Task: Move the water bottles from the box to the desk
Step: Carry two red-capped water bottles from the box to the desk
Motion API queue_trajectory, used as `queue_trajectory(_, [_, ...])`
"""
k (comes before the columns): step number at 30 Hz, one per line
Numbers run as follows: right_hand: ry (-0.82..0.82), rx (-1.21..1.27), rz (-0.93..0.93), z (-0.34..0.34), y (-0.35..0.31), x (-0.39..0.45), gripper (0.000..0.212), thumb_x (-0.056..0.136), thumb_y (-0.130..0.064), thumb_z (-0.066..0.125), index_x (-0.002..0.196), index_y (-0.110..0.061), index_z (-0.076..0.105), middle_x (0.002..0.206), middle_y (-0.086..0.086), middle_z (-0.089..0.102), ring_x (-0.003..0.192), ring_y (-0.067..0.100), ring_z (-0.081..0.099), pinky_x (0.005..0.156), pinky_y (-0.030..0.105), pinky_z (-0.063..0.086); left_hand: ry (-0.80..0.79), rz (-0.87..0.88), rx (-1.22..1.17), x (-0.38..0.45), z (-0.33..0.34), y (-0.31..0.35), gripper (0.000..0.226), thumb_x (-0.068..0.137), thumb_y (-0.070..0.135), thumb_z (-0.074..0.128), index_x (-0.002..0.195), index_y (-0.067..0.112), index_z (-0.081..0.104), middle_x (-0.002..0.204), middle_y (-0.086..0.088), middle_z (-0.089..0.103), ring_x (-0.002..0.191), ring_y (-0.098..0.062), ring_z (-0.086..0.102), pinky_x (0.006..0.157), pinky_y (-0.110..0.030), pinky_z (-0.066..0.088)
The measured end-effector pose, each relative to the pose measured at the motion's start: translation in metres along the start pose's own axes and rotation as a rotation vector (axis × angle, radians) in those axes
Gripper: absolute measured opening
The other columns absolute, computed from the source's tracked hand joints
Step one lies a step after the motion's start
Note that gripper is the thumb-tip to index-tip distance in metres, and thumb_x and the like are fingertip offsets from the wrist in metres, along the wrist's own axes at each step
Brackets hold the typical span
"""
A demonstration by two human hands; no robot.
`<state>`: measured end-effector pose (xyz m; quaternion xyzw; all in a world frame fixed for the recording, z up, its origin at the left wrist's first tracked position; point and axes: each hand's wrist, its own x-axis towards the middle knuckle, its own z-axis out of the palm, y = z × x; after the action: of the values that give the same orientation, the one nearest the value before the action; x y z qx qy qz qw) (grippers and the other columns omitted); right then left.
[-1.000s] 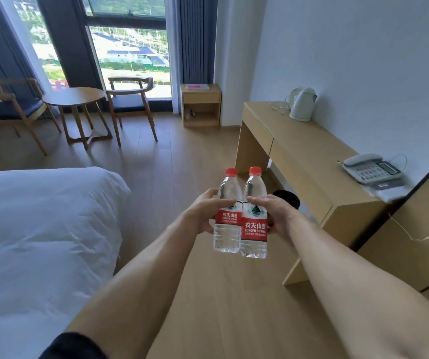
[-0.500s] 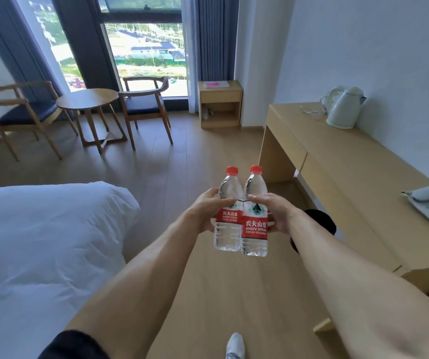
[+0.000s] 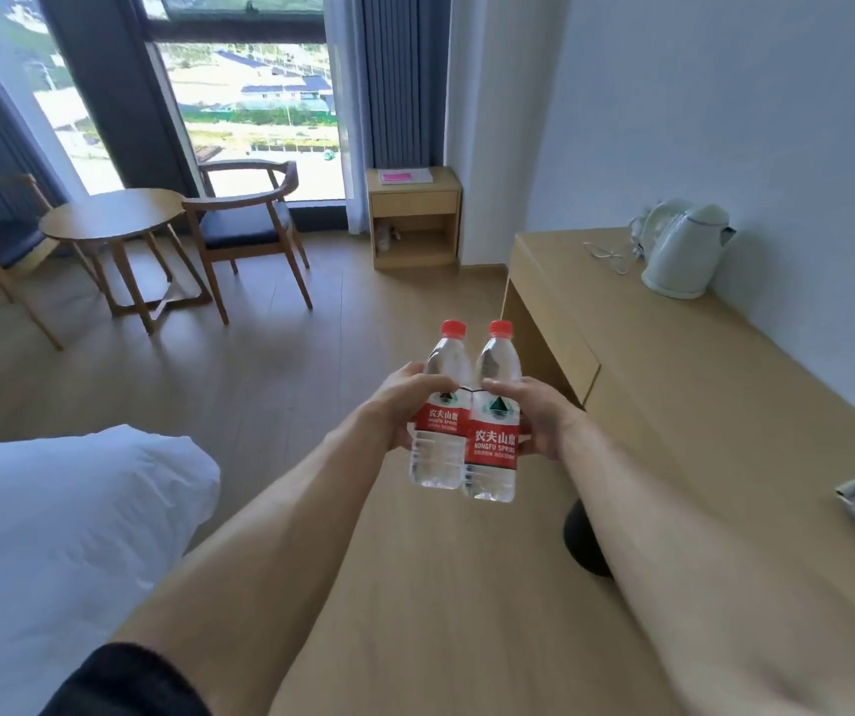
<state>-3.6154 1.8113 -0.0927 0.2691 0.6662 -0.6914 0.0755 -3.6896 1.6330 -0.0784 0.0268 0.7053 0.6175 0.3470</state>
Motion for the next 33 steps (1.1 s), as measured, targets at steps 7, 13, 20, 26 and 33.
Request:
queue_trajectory(7, [0.219,0.088,0.020,-0.094,-0.012,0.048,0.042,0.089,-0.040,0.070,0.120,-0.013,0.061,0.091,0.008,0.077,0.073,0.023,0.073,0.071,0.040,0.060,-0.232,0.008,0.057,0.110,0.075,0.038,0.043,0.089,0.024,0.076,0.125,0.016,0.054,0.109,-0.015,0.073,0.092,-0.029,0.076,0.073,-0.043,0.063])
queue_trajectory(13, [0.532,0.178,0.021,-0.156,-0.032,0.083,0.039,0.085,-0.038,0.074,0.115,-0.018,0.060,0.087,0.008,0.076,0.076,0.024,0.072,0.064,0.039,0.059,-0.491,0.049,0.138,0.206,0.135,0.080,0.050,0.085,0.024,0.080,0.128,0.018,0.054,0.107,-0.017,0.074,0.090,-0.031,0.076,0.081,-0.050,0.062])
queue_trajectory(20, [0.863,0.298,-0.006,-0.207,-0.055,0.106,0.054,0.080,-0.037,0.080,0.122,-0.013,0.056,0.111,0.013,0.071,0.098,0.033,0.070,0.083,0.053,0.058,-0.745,0.155,0.242,0.280,0.203,0.135,0.063,0.084,0.024,0.082,0.137,0.024,0.048,0.114,-0.018,0.069,0.095,-0.033,0.073,0.072,-0.042,0.059])
queue_trajectory(26, [1.031,0.372,-0.020,-0.234,-0.058,0.106,0.055,0.078,-0.032,0.084,0.122,-0.022,0.052,0.113,0.007,0.069,0.097,0.028,0.070,0.078,0.049,0.057,-0.907,0.183,0.276,0.313,0.248,0.142,0.057,0.087,0.019,0.078,0.136,0.021,0.049,0.115,-0.016,0.068,0.098,-0.034,0.071,0.079,-0.046,0.058])
queue_trajectory(33, [1.116,0.431,-0.032,-0.266,-0.056,0.121,0.053,0.078,-0.029,0.084,0.116,-0.031,0.047,0.109,0.000,0.068,0.092,0.020,0.069,0.079,0.046,0.056,-0.981,0.216,0.348,0.352,0.290,0.146,0.060,0.086,0.014,0.078,0.138,0.021,0.050,0.113,-0.011,0.070,0.101,-0.029,0.070,0.091,-0.048,0.057])
